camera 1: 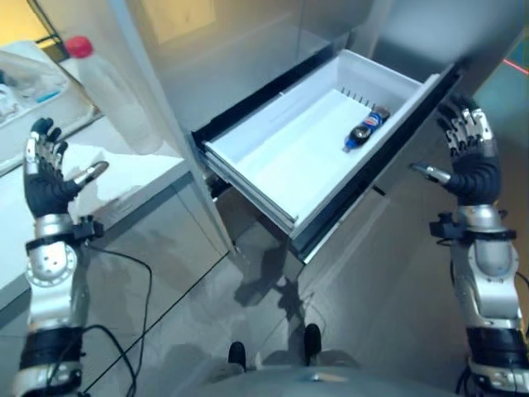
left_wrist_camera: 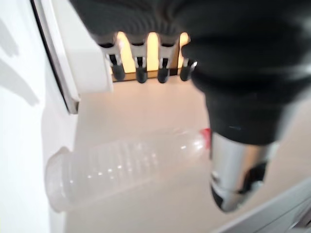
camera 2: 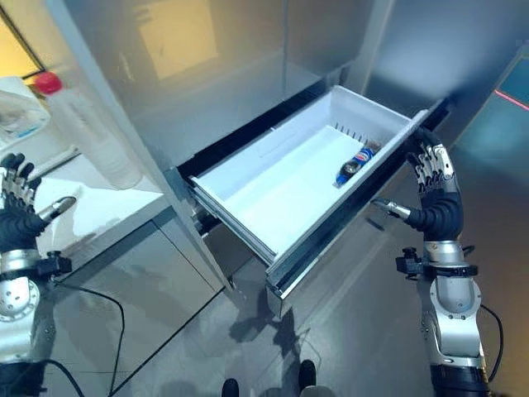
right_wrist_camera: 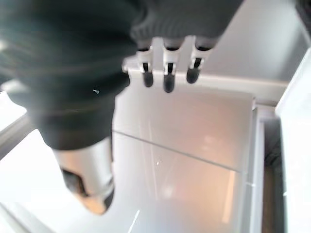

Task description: Take the drinks into the refrigerator

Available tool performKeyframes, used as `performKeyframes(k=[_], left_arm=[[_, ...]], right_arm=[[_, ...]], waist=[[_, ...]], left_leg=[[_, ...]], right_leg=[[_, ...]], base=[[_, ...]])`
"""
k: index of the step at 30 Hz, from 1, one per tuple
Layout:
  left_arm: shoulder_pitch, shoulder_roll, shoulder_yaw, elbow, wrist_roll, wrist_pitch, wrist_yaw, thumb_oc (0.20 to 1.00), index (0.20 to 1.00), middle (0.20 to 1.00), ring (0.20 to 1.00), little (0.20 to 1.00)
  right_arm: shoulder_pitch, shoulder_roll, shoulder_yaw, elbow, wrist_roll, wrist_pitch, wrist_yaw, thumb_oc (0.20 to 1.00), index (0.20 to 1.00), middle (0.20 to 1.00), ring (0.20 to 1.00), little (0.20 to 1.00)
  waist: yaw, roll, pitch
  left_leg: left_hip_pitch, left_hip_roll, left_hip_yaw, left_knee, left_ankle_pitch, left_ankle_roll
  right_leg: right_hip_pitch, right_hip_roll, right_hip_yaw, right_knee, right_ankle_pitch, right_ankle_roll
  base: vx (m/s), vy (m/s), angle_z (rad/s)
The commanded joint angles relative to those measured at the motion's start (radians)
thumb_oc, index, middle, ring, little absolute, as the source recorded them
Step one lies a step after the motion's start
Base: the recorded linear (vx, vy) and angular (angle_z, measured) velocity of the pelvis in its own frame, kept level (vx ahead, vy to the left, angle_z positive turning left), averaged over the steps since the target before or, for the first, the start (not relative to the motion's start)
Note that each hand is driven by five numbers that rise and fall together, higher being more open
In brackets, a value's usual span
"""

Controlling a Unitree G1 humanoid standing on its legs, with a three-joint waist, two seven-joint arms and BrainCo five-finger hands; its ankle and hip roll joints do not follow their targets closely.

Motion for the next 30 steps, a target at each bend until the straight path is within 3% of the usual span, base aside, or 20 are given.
performKeyframes(k=[1, 10, 18, 30], left_arm=[[-0.121, 0.128, 0.012, 0.062, -0.05, -0.024, 0.016, 1.0, 1.0, 1.0, 1.0, 1.0], [-0.203, 0.186, -0.043, 0.117, -0.091, -0.003, -0.007, 1.0, 1.0, 1.0, 1.0, 1.0], [-0.168, 0.12, -0.046, 0.109, -0.118, 0.007, -0.033, 1.0, 1.0, 1.0, 1.0, 1.0], [-0.154, 0.096, -0.055, 0.133, -0.097, 0.024, -0.05, 1.0, 1.0, 1.0, 1.0, 1.0]], right_arm=[[-0.082, -0.038, -0.001, -0.088, 0.052, -0.039, 0.013, 1.0, 1.0, 1.0, 1.0, 1.0], [-0.1, -0.041, 0.011, -0.133, 0.079, -0.044, 0.028, 1.0, 1.0, 1.0, 1.0, 1.0], [-0.104, -0.024, -0.006, -0.167, 0.085, -0.05, 0.031, 1.0, 1.0, 1.0, 1.0, 1.0], [-0.115, -0.021, 0.005, -0.158, 0.085, -0.042, 0.037, 1.0, 1.0, 1.0, 1.0, 1.0]], waist=[[-0.023, -0.028, 0.023], [-0.029, -0.04, 0.047], [-0.024, -0.054, 0.064], [-0.024, -0.057, 0.056]], left_leg=[[-0.063, -0.07, -0.009, 0.156, -0.112, 0.077], [-0.098, -0.071, -0.003, 0.192, -0.124, 0.073], [-0.093, -0.067, -0.008, 0.192, -0.127, 0.071], [-0.048, -0.06, -0.004, 0.16, -0.123, 0.071]], right_leg=[[-0.006, 0.024, 0.008, 0.168, -0.168, 0.015], [-0.029, 0.024, 0.019, 0.176, -0.168, 0.015], [-0.027, 0.031, 0.018, 0.182, -0.175, 0.009], [0.0, 0.036, 0.018, 0.175, -0.18, 0.004]], base=[[-0.01, 0.02, -0.1], [0.0, 0.002, -0.02], [0.0, 0.0, 0.0], [0.0, 0.0, 0.0]])
